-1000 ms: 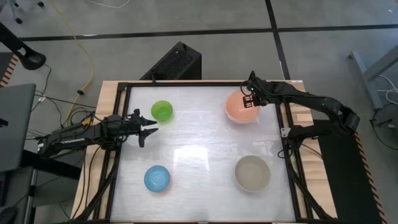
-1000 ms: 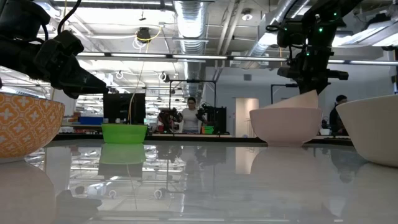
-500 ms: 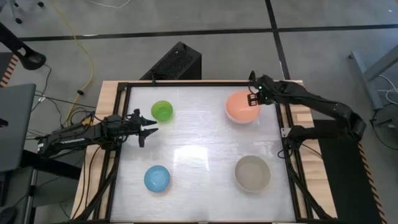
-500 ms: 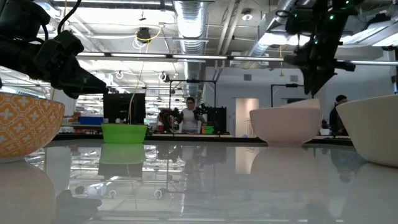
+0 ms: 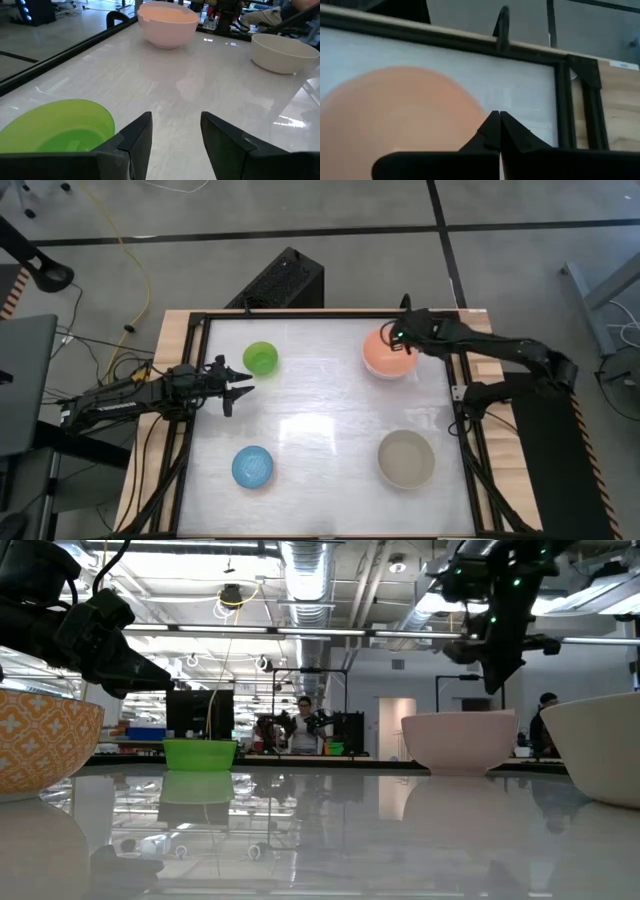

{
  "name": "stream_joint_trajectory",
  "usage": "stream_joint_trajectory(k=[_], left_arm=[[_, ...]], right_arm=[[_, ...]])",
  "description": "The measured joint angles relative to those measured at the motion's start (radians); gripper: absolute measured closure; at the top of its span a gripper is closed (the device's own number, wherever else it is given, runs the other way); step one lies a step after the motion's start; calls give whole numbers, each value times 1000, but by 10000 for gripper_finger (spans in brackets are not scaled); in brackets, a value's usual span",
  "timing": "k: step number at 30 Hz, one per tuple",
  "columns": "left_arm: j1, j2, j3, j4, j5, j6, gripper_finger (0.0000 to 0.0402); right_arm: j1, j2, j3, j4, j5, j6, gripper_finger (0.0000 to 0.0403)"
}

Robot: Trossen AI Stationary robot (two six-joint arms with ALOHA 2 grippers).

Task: Nest bowls inside each other
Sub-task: Stack the orange bowl on top of the white bowl

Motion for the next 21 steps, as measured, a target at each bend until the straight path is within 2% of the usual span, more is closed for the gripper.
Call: stream_joint_trajectory(k=[9, 14, 18, 21], left_arm=[[0, 0, 0, 0, 0, 0, 244], [0, 0, 0, 0, 0, 0, 244], [0, 0, 0, 0, 0, 0, 244], [0, 0, 0, 0, 0, 0, 244]], right_arm=[[33, 134, 0, 22, 3, 2, 398], [31, 132, 0, 36, 14, 2, 398], [15, 114, 0, 43, 77, 3, 398], [-10, 117, 0, 44, 86, 3, 398]])
